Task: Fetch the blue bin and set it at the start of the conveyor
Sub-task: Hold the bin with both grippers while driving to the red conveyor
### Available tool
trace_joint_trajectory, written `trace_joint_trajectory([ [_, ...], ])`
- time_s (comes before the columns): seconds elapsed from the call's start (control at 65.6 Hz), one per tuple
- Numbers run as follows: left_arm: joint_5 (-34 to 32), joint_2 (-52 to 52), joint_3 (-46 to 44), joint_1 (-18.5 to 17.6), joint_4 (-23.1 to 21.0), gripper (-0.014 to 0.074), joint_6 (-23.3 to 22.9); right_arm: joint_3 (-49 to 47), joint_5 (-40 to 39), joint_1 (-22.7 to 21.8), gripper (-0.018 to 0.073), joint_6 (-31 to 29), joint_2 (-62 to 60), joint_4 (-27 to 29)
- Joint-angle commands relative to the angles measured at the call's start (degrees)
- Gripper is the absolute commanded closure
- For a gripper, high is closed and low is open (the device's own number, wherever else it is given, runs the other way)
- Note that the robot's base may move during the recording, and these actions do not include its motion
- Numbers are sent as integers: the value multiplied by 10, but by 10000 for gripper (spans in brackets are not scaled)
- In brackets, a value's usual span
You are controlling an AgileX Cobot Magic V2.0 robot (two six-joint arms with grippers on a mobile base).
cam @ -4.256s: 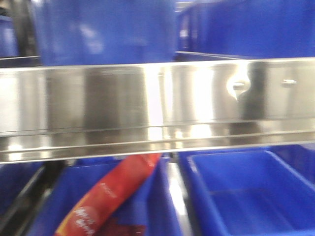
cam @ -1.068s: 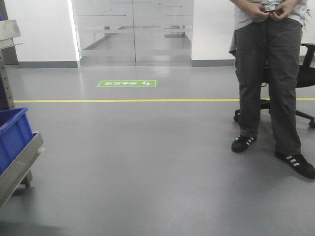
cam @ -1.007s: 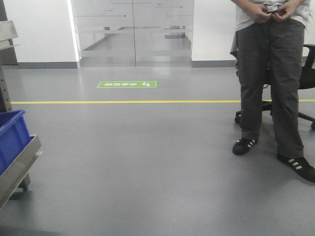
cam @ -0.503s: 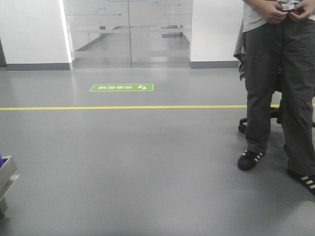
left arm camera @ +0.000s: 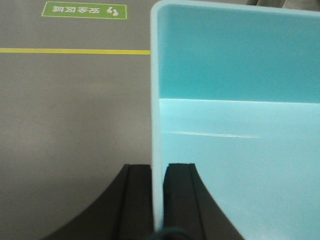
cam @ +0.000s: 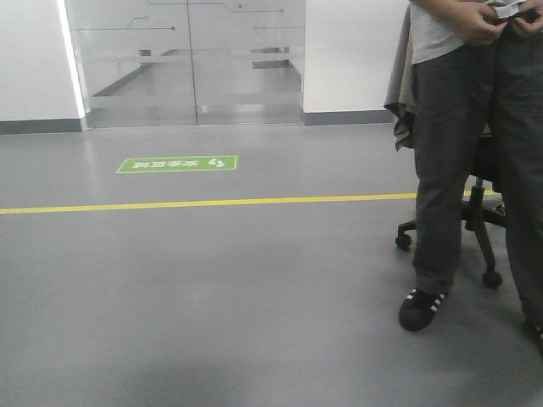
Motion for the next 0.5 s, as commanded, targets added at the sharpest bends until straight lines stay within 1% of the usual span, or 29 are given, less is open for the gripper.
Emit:
trace_joint_trajectory([
  [0.0, -6, -8, -6, 2, 43, 707, 5, -6, -9, -6, 717, -5, -11, -38],
  [0.488, -7, -8, -6, 2, 44, 707, 5, -6, -4, -6, 717, -5, -11, -38],
])
